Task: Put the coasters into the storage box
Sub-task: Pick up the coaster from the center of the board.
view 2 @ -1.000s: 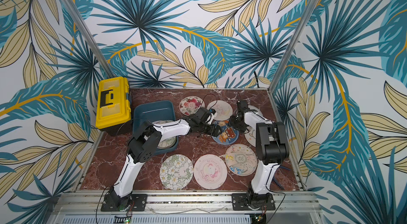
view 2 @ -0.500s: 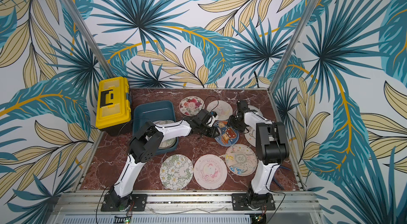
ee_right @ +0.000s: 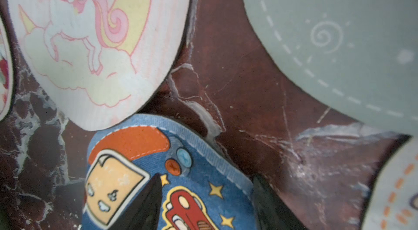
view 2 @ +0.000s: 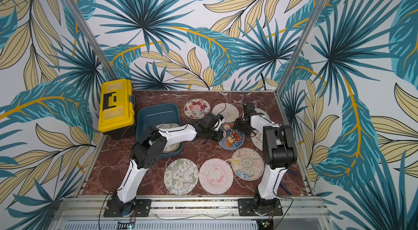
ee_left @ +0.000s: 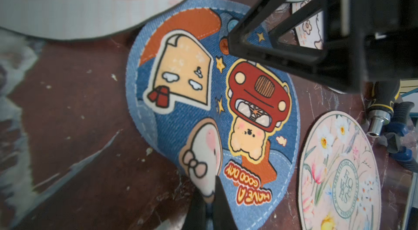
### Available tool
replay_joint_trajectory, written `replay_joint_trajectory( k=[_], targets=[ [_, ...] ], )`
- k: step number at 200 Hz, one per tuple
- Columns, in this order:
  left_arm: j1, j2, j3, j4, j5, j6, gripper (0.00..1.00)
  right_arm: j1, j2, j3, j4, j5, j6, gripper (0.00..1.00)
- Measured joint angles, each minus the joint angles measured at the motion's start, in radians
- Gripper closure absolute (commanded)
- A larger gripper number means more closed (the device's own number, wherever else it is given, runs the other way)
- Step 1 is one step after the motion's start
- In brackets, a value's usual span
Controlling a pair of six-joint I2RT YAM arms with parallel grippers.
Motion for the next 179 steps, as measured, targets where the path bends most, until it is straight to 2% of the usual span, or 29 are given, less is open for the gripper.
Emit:
replay_joint_trajectory(
  k=[66, 118, 179],
  targets=[
    [-0.008, -0.266, -0.079, -0.076, -0.153, 0.069, 1.00, 0.005, -0.070, -0.016, -0.008, -0.012, 0.003, 0.37],
    [-0.006, -0.420, -0.148, -0.121, -0.292, 0.081, 1.00, 0.033, -0.108, -0.016, -0.010, -0.012, 0.004, 0.37],
    [0.056, -0.619, -0.239, -0.194, -0.418, 0.050, 1.00, 0.124, -0.112, 0.010, -0.023, -0.038, 0.003, 0.37]
  ],
)
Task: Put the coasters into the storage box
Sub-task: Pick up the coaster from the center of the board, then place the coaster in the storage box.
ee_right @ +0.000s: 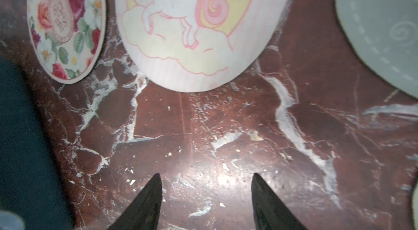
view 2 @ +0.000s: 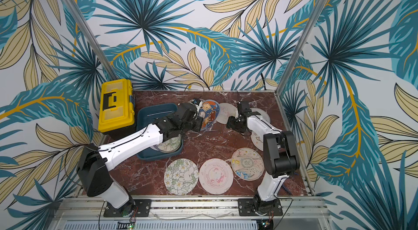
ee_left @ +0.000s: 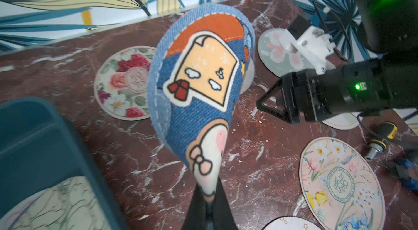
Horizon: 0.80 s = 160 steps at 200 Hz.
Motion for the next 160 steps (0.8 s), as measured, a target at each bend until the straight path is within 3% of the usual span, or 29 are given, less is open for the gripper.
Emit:
replay_joint_trajectory(
  k=[41, 94, 160],
  targets=[
    [0.083, -0.154, -0.107, -0.025, -0.082, -0.056, 1.00, 0.101, 0.000, 0.075, -0.009, -0.020, -0.016, 0.37],
    [0.139, -0.252, -0.193, -0.082, -0.149, -0.126, 1.00, 0.195, 0.002, 0.188, -0.019, -0.034, -0.030, 0.37],
    [0.281, -0.311, -0.346, -0.063, -0.084, -0.246, 1.00, 0.250, 0.065, 0.255, -0.038, -0.034, -0.031, 0.36]
  ],
)
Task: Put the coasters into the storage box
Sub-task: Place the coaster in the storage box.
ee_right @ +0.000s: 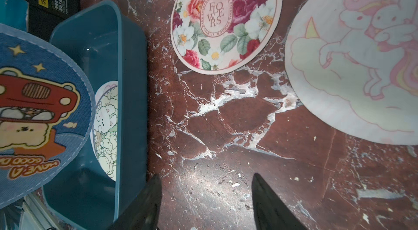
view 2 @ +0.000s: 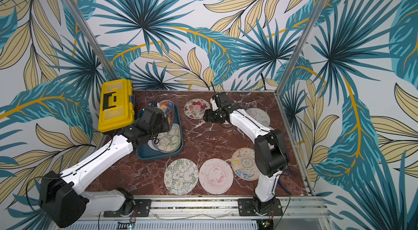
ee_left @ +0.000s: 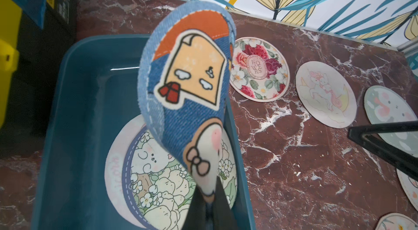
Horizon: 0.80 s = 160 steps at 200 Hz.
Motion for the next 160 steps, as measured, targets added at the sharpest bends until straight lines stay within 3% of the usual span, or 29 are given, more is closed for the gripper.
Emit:
replay_joint_trajectory(
  k=[48, 103, 133, 160],
  targets=[
    [0.100, 0.031, -0.077, 0.014, 0.102, -0.057, 1.00, 0.006, 0.009, 0.016, -0.024, 0.001, -0.001, 0.36],
    [0.127, 0.111, -0.098, -0.010, 0.077, -0.080, 1.00, 0.008, 0.015, 0.023, -0.025, 0.004, -0.007, 0.36],
    [0.128, 0.157, -0.098, -0.013, 0.055, -0.079, 0.93, 0.013, 0.025, 0.023, -0.028, 0.005, -0.007, 0.36],
    [0.129, 0.188, -0.098, -0.027, 0.024, -0.072, 0.81, 0.018, 0.027, 0.023, -0.031, 0.008, -0.007, 0.36]
  ],
)
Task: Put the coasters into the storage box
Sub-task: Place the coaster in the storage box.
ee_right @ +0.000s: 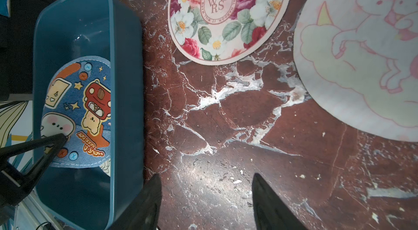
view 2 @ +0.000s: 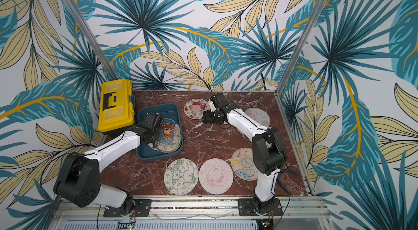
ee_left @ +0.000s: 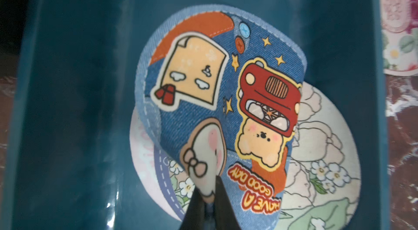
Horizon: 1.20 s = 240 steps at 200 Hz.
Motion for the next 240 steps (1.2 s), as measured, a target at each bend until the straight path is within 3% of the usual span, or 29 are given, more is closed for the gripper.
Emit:
replay_joint_trajectory(
  k=[34, 110, 156, 240],
  targets=[
    [0.000, 0.024, 0.000, -0.024, -0.038, 0.017, 0.53, 0.003, 0.001, 0.000, 0.000, 0.000, 0.000, 0.36],
    [0.000, 0.021, 0.000, -0.037, -0.063, 0.031, 0.20, 0.016, 0.005, -0.024, 0.002, -0.002, 0.000, 0.36],
    [-0.027, -0.050, 0.002, -0.054, -0.080, 0.044, 0.11, 0.025, 0.005, -0.061, 0.006, -0.008, 0.000, 0.36],
    [-0.218, -0.184, 0.018, -0.176, -0.087, 0.013, 0.10, 0.071, -0.011, -0.165, 0.017, -0.038, -0.008, 0.36]
  ],
)
